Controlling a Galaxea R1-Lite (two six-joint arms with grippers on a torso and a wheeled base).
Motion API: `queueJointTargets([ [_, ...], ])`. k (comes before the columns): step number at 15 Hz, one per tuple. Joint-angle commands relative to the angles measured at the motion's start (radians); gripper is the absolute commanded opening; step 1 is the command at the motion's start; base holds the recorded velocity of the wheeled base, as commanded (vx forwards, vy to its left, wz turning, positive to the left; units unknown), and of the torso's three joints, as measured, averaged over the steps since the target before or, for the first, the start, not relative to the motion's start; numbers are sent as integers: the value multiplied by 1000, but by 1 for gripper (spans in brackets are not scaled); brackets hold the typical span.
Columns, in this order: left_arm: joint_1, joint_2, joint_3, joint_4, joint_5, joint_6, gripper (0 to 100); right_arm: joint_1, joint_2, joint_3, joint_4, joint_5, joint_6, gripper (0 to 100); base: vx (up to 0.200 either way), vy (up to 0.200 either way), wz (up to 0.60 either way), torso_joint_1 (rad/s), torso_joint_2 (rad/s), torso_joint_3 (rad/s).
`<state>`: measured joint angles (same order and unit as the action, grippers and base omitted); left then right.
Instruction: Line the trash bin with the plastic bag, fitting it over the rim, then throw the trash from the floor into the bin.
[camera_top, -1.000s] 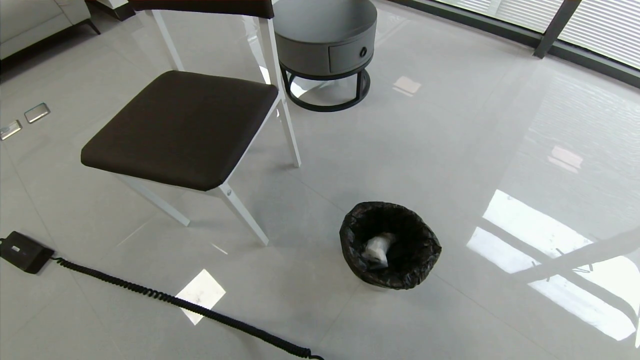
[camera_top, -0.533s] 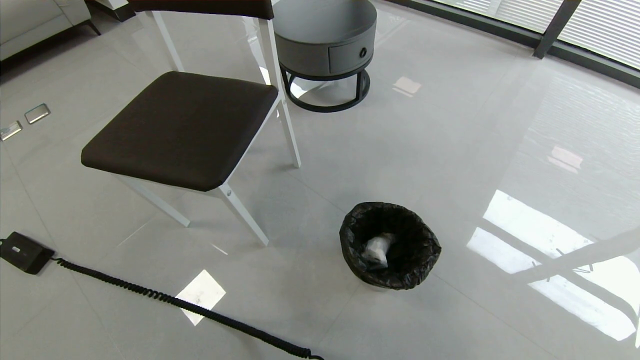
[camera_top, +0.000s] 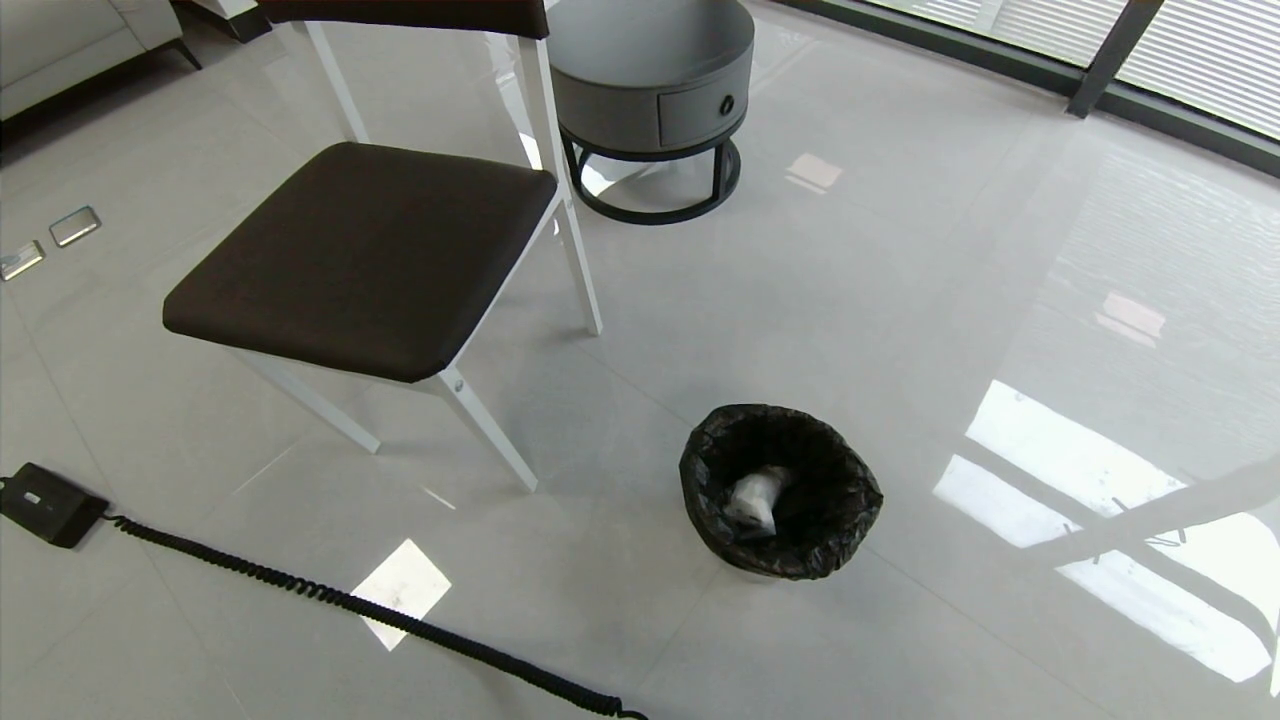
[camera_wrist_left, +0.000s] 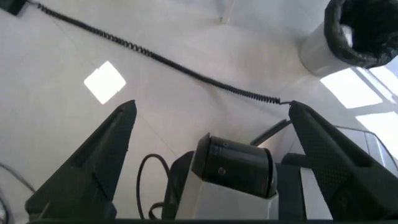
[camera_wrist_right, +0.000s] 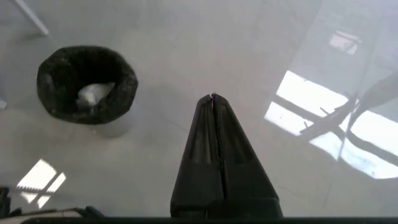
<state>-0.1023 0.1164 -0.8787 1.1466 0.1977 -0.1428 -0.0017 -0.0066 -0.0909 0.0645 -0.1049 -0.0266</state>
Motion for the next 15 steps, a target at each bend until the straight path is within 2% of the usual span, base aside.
queueJointTargets([
  [1, 0, -29, 1, -13, 0, 8, 100, 0, 7, 28, -6, 68, -29, 0, 0, 0, 0, 0, 0, 0],
  [2, 0, -29, 3, -53, 0, 38, 100, 0, 7, 28, -3, 152, -49, 0, 0, 0, 0, 0, 0, 0],
  [3, 0, -29, 3, -85, 2, 68, 100, 0, 7, 28, -2, 205, -56, 0, 0, 0, 0, 0, 0, 0],
  [4, 0, -29, -8, -180, 11, 157, 100, 0, 7, 23, 23, 255, -56, 0, 0, 0, 0, 0, 0, 0],
  [5, 0, -29, -37, -222, 29, 207, 100, -1, 7, 22, 25, 254, -53, 0, 0, 0, 0, 0, 0, 0],
  [7, 0, -29, -160, -225, 45, 288, 100, 0, 7, 23, 21, 252, -15, 0, 0, 0, 0, 0, 0, 0],
  [8, 0, -29, -186, -202, 43, 285, 100, 0, 7, 23, 21, 254, 4, 0, 0, 0, 0, 0, 0, 0],
  [9, 0, -29, -171, -150, 45, 235, 100, -1, 7, 23, 21, 257, 7, 0, 0, 0, 0, 0, 0, 0],
  [10, 0, -29, -89, -130, 57, 144, 100, -1, 7, 23, 23, 257, 7, 0, 0, 0, 0, 0, 0, 0],
  [11, 0, -29, -74, -133, 60, 134, 100, -1, 7, 23, 23, 257, 7, 0, 0, 0, 0, 0, 0, 0],
  [12, 0, -29, 179, -314, 155, 88, 100, -1, 7, 23, 23, 254, 8, 0, 0, 0, 0, 0, 0, 0],
  [13, 0, -29, 428, -608, 284, 61, 100, 0, 7, 23, 23, 252, 20, 0, 0, 0, 0, 0, 0, 0],
  [14, 0, -29, 666, -920, 381, 69, 100, -1, 7, 23, 23, 249, 25, 0, 0, 0, 0, 0, 0, 0],
  [15, 10, -29, 825, -1105, 407, 92, 100, 0, 7, 23, 23, 217, 24, 0, 0, 0, 0, 0, 0, 0],
])
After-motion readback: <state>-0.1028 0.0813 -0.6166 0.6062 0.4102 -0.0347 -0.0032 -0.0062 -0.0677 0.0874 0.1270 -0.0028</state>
